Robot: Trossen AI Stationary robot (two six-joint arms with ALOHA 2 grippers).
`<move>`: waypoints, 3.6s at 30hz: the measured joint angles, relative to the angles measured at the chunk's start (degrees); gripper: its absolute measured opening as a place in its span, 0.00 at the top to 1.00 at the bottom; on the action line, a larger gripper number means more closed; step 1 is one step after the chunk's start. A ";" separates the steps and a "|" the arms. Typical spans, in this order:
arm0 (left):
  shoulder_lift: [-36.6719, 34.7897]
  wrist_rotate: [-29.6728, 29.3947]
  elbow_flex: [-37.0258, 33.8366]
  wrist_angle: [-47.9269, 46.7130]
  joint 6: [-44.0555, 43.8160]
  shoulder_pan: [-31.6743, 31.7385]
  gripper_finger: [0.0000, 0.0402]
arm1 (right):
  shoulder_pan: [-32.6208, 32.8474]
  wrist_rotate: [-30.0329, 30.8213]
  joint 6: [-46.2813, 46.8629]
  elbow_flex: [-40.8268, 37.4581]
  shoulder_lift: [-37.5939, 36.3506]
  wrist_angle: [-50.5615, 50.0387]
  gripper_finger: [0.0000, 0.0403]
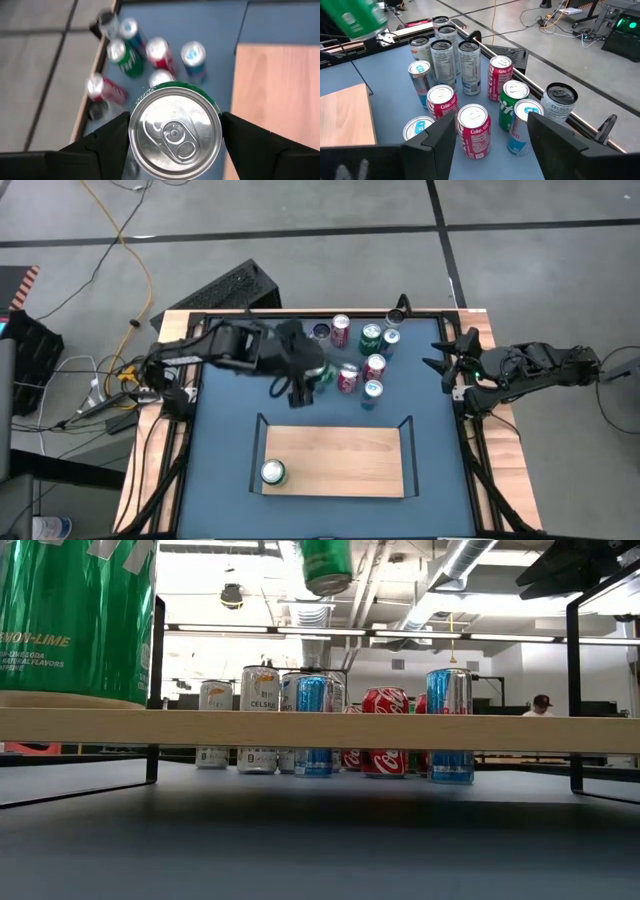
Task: Place canned beverage on shelf
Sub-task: Put the bottom green soda can on the shelf aligned with the other green soda can
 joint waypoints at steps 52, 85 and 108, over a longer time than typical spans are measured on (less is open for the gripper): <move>6.73 3.76 -13.98 -9.21 -38.43 -14.02 0.34 | 0.00 -0.15 -0.07 -0.02 -0.02 -3.33 0.39; -9.53 2.34 -42.56 7.35 -49.91 -18.06 0.34 | 0.00 -0.08 0.07 -0.02 -0.02 -3.33 0.39; -9.53 2.50 -46.03 10.84 -50.19 -19.73 0.34 | 0.00 0.01 1.05 -0.02 -0.02 -3.26 0.39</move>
